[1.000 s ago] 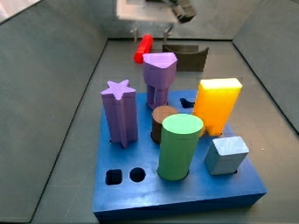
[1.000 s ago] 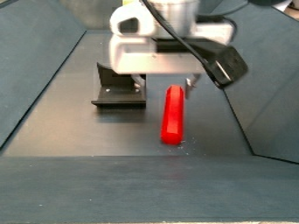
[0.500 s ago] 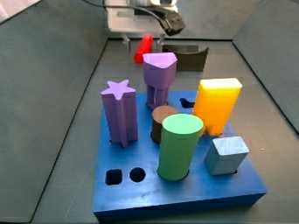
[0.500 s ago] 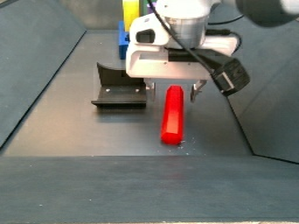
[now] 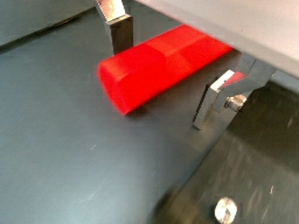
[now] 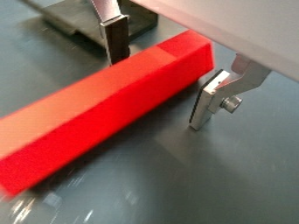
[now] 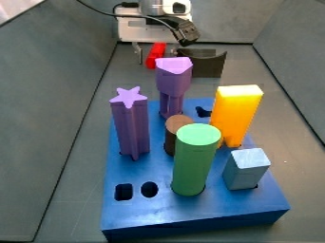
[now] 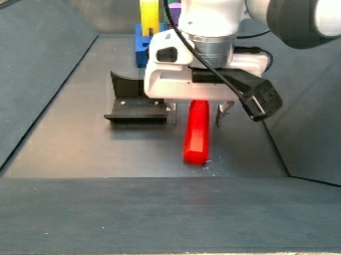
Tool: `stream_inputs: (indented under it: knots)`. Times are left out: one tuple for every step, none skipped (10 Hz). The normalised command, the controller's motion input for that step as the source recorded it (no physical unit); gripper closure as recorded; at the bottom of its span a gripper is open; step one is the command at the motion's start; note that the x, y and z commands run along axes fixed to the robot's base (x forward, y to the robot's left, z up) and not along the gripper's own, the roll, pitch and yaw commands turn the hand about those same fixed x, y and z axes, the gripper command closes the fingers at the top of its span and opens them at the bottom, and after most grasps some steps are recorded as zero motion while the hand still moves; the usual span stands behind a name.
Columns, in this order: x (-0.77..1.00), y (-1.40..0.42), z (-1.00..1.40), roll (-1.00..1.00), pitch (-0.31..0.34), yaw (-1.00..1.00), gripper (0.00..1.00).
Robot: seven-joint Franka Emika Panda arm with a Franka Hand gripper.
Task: Pick up the hexagon object. Move up. Place the hexagon object on the fixture. Regrasp the hexagon object. Move to above the board. Insert the hexagon object.
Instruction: Pick up the hexagon object.
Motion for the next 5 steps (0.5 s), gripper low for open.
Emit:
stream_inputs:
  knots:
    - [0.0, 0.0, 0.0, -0.01, -0.059, 0.0, 0.0]
    - [0.0, 0.0, 0.0, 0.0, 0.0, 0.0, 0.0]
    - [0.0, 0.0, 0.0, 0.0, 0.0, 0.0, 1.0]
    - [0.0, 0.0, 0.0, 0.0, 0.0, 0.0, 1.0]
    - [0.0, 0.0, 0.0, 0.0, 0.0, 0.0, 1.0]
